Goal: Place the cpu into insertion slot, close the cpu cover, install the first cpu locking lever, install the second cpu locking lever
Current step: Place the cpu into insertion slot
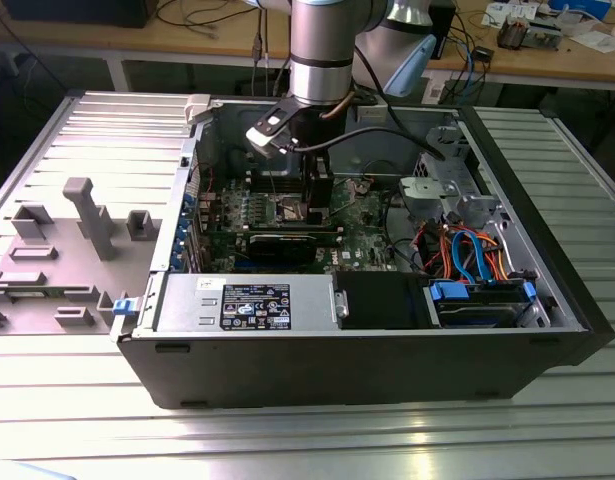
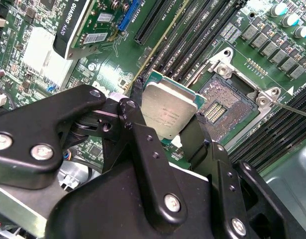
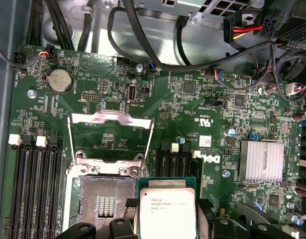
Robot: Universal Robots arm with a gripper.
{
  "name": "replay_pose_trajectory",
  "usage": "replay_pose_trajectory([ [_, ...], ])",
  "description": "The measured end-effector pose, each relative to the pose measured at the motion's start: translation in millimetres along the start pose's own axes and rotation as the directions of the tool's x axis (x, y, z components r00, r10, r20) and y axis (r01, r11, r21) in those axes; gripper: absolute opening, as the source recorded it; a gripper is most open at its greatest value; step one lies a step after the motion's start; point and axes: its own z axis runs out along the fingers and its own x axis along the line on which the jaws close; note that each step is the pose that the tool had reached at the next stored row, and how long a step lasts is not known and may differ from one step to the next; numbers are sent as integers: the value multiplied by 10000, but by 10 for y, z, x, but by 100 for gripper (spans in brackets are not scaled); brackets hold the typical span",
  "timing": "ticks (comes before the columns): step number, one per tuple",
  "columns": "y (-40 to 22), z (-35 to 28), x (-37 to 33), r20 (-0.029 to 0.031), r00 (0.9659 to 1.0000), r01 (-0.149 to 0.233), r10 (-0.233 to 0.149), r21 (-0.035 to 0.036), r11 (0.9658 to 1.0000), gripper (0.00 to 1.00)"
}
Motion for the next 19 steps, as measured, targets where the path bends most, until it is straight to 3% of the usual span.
replay_pose_trajectory([
  [19, 0, 3, 1, 71, 9998, -194, 194, 44, 9998, 55],
])
